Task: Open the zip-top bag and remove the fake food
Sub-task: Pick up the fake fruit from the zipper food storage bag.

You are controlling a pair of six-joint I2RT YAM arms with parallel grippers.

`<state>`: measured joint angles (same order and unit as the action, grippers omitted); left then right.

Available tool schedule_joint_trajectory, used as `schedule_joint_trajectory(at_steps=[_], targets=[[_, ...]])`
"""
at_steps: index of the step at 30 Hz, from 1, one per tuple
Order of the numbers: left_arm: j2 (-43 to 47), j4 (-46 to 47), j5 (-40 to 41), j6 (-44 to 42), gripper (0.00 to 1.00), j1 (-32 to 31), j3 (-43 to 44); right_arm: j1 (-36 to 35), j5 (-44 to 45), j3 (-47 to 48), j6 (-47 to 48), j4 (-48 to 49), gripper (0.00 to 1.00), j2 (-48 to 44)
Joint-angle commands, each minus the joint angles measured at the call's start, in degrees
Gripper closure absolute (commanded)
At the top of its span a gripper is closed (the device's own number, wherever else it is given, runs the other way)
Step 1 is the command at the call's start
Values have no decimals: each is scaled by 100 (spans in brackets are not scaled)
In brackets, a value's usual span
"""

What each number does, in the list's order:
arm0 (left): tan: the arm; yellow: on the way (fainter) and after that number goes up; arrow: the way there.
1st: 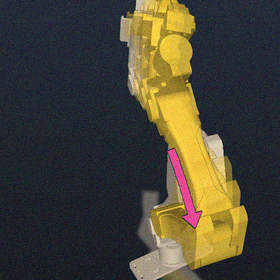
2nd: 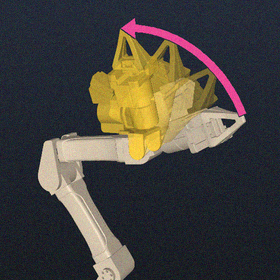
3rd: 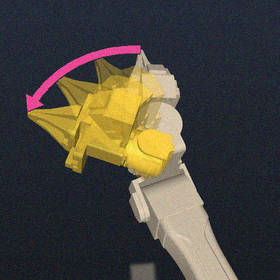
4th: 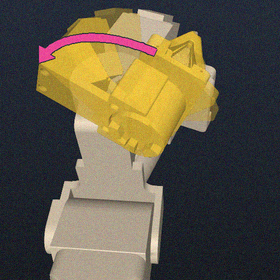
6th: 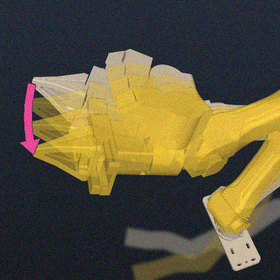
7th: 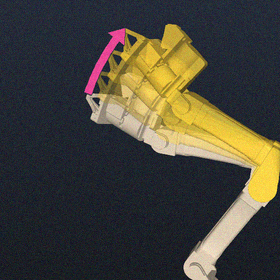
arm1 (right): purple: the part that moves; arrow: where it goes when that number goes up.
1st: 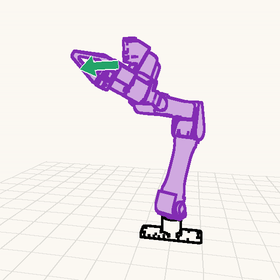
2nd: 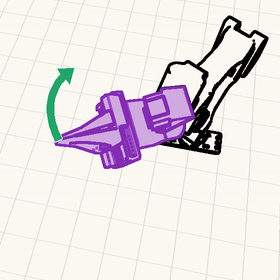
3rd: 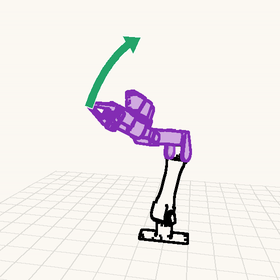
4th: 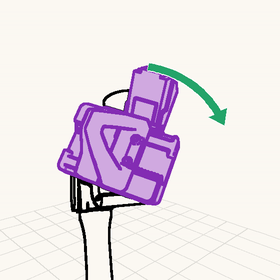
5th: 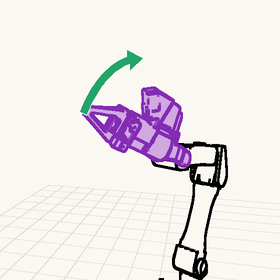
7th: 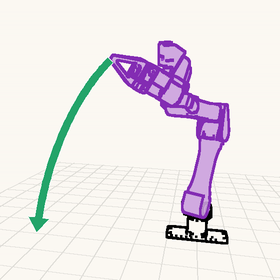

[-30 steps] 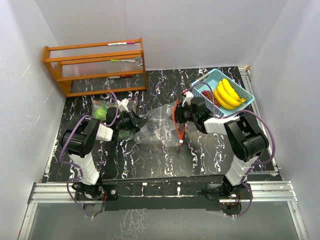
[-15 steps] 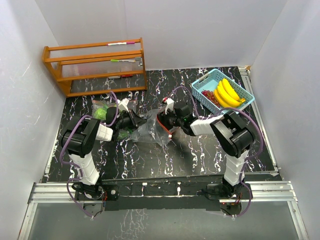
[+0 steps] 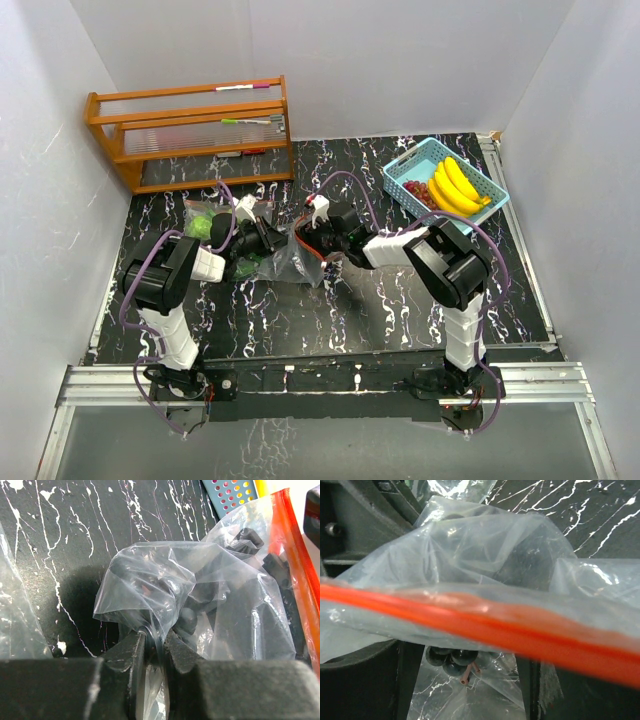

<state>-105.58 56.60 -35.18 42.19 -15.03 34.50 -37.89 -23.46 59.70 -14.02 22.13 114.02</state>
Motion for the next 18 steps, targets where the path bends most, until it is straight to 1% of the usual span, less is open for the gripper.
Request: schedule_joint_trajectory(at_steps=[1, 3, 5, 7, 8, 9, 10, 15, 16, 18], targets=[[207, -25, -232, -19, 85, -87, 41, -105, 586, 101, 152, -376, 32, 171], [255, -13, -246, -5, 75, -87, 37, -106, 713, 88, 146, -380, 43, 125], [327, -50, -224, -20, 66, -86, 30, -105, 781, 78, 123, -385, 57, 75], [427, -150, -174, -75, 57, -80, 26, -102, 805, 79, 111, -384, 67, 32], [486, -239, -131, -114, 51, -86, 34, -104, 831, 77, 99, -379, 70, 7], [543, -326, -89, -160, 42, -88, 46, -104, 866, 70, 86, -381, 72, -21], [602, -445, -52, -206, 38, -85, 64, -97, 908, 60, 72, -382, 74, -44], [844, -747, 65, -372, 35, -86, 87, -49, 1075, -40, -13, -370, 76, -220], [890, -780, 79, -402, 33, -81, 96, -23, 1111, -64, -39, -368, 76, -247], [970, -967, 33, -558, 23, -84, 146, 47, 1124, -108, -89, -366, 78, -329]])
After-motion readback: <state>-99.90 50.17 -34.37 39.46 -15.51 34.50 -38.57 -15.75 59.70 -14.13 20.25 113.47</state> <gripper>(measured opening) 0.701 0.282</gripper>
